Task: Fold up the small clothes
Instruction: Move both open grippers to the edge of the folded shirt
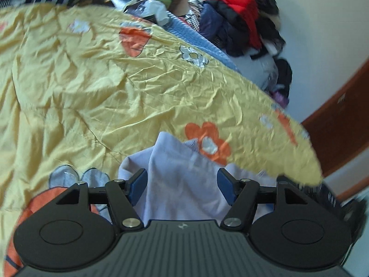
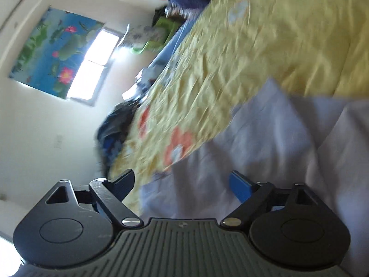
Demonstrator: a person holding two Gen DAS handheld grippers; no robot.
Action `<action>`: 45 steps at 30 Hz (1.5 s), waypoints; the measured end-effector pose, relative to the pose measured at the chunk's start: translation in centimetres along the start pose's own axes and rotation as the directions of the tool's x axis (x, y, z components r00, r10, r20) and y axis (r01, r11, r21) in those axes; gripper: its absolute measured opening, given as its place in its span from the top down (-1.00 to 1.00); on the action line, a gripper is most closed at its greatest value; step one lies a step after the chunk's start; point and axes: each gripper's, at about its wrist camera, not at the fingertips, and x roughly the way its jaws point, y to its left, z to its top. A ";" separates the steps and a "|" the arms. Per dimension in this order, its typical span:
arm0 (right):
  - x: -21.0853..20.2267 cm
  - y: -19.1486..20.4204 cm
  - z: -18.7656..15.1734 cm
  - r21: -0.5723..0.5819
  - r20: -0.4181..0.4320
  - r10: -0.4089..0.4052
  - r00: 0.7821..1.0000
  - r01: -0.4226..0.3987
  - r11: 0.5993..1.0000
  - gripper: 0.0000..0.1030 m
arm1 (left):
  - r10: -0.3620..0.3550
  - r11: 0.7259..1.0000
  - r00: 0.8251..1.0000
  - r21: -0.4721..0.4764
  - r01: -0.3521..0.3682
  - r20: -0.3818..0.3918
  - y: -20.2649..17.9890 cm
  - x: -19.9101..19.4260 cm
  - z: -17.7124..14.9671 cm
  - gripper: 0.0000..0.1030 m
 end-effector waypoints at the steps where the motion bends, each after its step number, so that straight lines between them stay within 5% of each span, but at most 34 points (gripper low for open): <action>1: -0.6 0.8 -0.3 -0.057 0.054 -0.082 0.995 0.085 0.995 -0.71 | 0.017 0.999 1.000 0.031 -0.017 0.001 -0.1 -0.1 -0.6 -0.34; 7: -3.1 5.6 -5.3 -0.330 0.034 -0.044 0.998 0.053 0.942 -0.75 | 0.103 0.987 0.995 0.123 -0.104 0.016 0.1 -0.8 -4.5 -0.35; 12: -2.7 8.5 -11.1 -0.618 0.003 -0.193 0.981 0.153 0.771 -0.77 | 0.173 0.961 0.983 0.206 -0.183 0.068 -0.4 -1.4 -6.9 -0.35; 17: -3.4 8.3 -13.7 -0.675 0.117 -0.331 0.936 0.320 0.665 -0.79 | 0.199 0.947 0.977 0.241 -0.212 0.079 -0.4 -1.8 -8.8 -0.36; 21: -5.6 8.7 -14.4 -0.645 0.156 -0.291 0.944 0.321 0.693 -0.81 | 0.223 0.931 0.968 0.269 -0.246 0.113 -0.5 -2.2 -10.0 -0.56; 28: -5.2 7.6 -16.1 -0.645 0.163 -0.338 0.927 0.359 0.675 -0.82 | 0.220 0.931 0.969 0.272 -0.243 0.113 -0.2 -2.6 -10.8 -0.57; 33: -6.6 8.7 -17.2 -0.653 0.207 -0.298 0.932 0.359 0.668 -0.82 | 0.220 0.932 0.969 0.270 -0.243 0.114 -0.1 -2.7 -11.1 -0.58; 45: -8.3 11.1 -20.4 -0.732 0.237 -0.253 0.938 0.343 0.588 -0.82 | 0.204 0.942 0.974 0.253 -0.222 0.095 0.5 -3.1 -10.5 -0.61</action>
